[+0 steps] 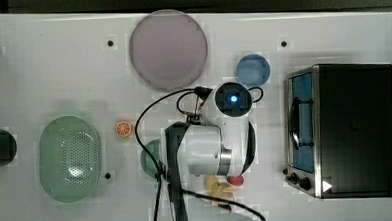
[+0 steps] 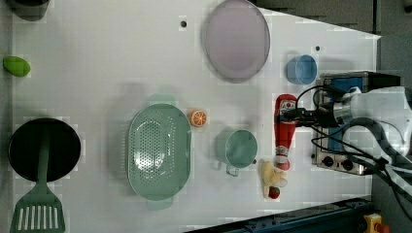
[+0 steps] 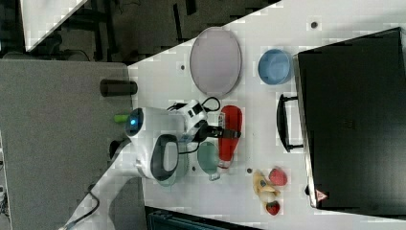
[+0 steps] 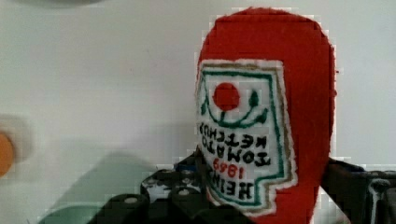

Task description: Pick ketchup from strainer and place it on the table

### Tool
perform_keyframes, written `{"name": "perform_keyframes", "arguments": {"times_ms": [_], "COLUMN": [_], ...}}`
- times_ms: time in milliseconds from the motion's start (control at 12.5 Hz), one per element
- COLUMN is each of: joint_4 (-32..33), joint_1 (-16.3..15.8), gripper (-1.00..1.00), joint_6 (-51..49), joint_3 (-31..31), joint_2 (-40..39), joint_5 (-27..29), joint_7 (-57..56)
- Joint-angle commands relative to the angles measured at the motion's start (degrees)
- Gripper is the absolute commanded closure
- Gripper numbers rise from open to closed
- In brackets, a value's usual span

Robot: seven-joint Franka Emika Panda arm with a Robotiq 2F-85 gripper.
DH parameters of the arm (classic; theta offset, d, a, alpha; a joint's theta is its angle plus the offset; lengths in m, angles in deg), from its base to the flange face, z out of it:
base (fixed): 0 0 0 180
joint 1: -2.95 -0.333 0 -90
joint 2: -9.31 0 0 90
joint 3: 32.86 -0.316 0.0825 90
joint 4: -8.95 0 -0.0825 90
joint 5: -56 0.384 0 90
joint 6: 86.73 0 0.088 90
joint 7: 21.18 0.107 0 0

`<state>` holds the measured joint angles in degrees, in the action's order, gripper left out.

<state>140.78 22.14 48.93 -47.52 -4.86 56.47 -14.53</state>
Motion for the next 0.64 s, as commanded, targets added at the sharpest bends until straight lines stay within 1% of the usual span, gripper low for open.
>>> {"name": "perform_keyframes", "arguments": {"times_ms": [80, 240, 400, 640], "joint_4": [-0.32, -0.74, -2.82, -8.02], "joint_1": [-0.07, -0.05, -0.06, -0.03], "gripper": [-1.00, -1.00, -1.00, -1.00], "joint_6": [3.36, 1.75, -1.37, -11.74], "joint_3": [-0.19, -0.21, -0.22, 0.08], "joint_2": [0.51, 2.75, 6.83, 13.38], "joint_5": [0.19, 0.30, 0.31, 0.31], "joint_7": [-2.89, -1.73, 2.68, 15.00]}}
